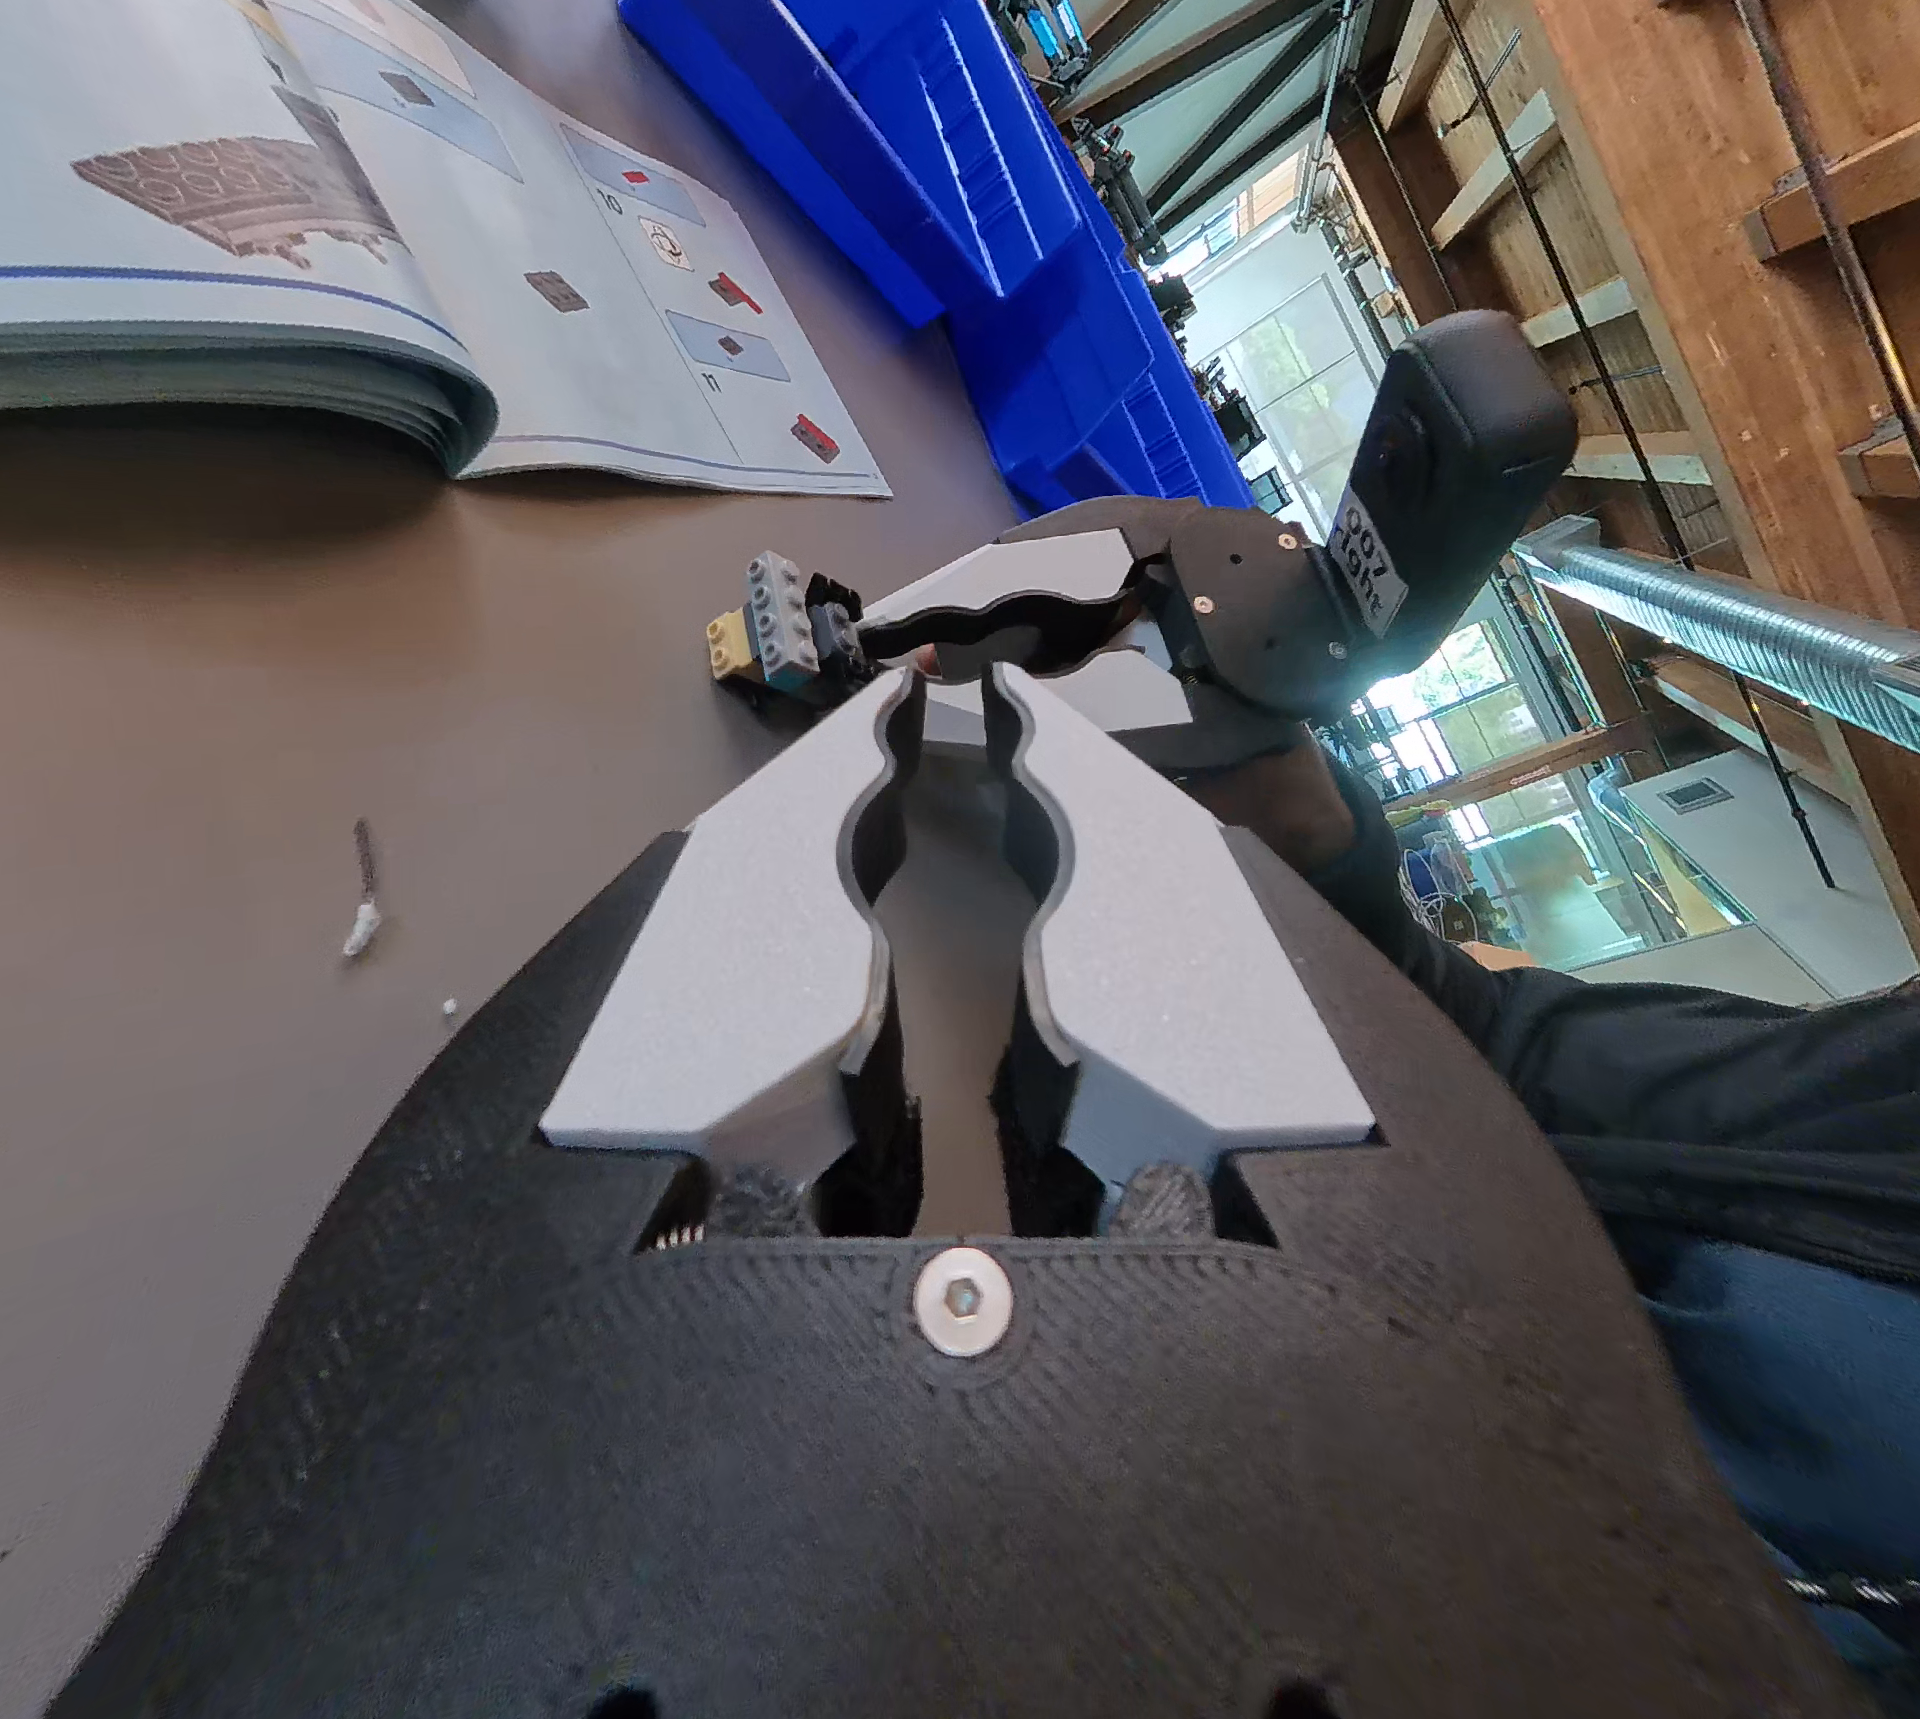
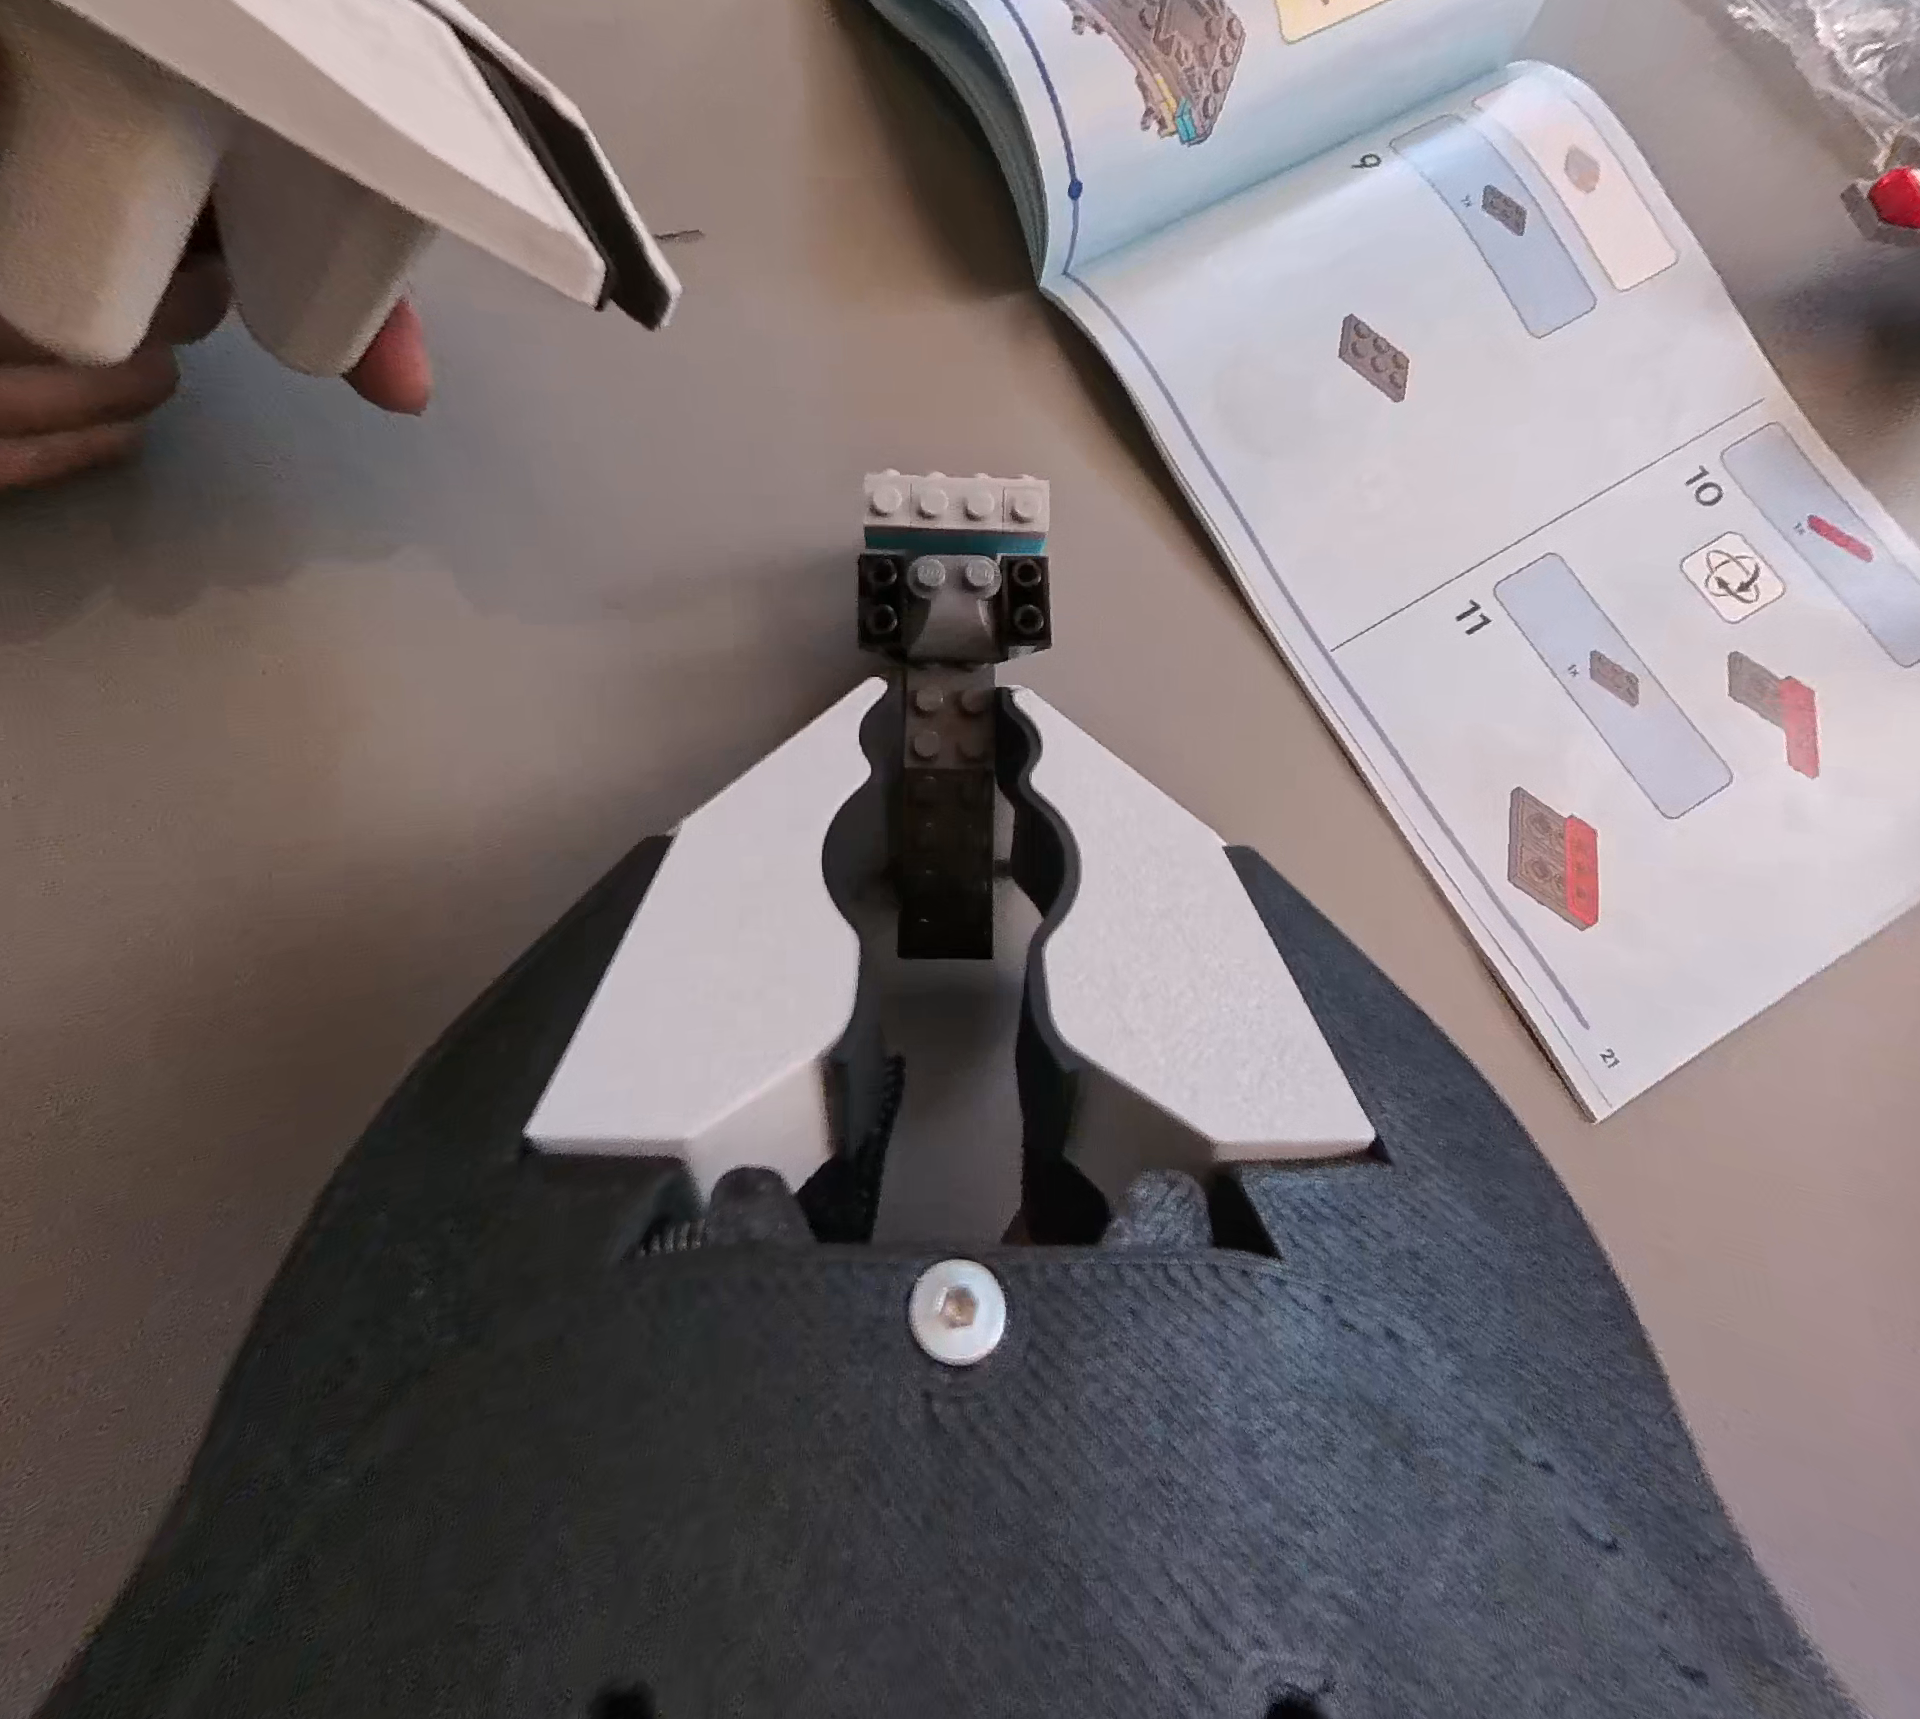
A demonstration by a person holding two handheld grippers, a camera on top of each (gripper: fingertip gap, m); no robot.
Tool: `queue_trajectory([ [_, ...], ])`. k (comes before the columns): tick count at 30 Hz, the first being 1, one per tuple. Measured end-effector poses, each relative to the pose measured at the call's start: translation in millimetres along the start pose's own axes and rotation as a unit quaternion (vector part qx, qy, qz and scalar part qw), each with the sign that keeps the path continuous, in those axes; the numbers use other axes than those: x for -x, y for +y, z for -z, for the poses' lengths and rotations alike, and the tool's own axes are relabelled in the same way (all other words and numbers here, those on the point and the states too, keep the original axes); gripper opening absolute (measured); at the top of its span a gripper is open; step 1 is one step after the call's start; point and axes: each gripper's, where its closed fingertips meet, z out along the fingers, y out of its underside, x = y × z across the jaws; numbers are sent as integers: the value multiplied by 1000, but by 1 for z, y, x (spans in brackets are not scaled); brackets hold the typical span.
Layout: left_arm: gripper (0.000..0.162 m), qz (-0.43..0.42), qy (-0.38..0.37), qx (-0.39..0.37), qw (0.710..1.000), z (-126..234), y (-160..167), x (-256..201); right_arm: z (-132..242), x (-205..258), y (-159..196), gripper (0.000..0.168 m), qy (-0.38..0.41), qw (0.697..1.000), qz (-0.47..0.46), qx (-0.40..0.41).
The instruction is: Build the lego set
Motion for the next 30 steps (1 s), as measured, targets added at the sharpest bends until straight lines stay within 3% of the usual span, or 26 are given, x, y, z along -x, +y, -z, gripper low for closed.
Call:
queue_trajectory([
  [8,14,18,-12,-3,1000,-4,1,6,8,-7,-8,16,30,999,14,0],
  [16,33,53,-28,-38,997,1,-10,16,17,3,-23,16,27,999,33,1],
  [25,62,114,3,-67,991,-4,-16,12,31,8,-42,16,34,999,39,-2],
  [30,67,153,36,-91,983,-8,-21,6,35,12,-50,16,27,999,30,-11],
])
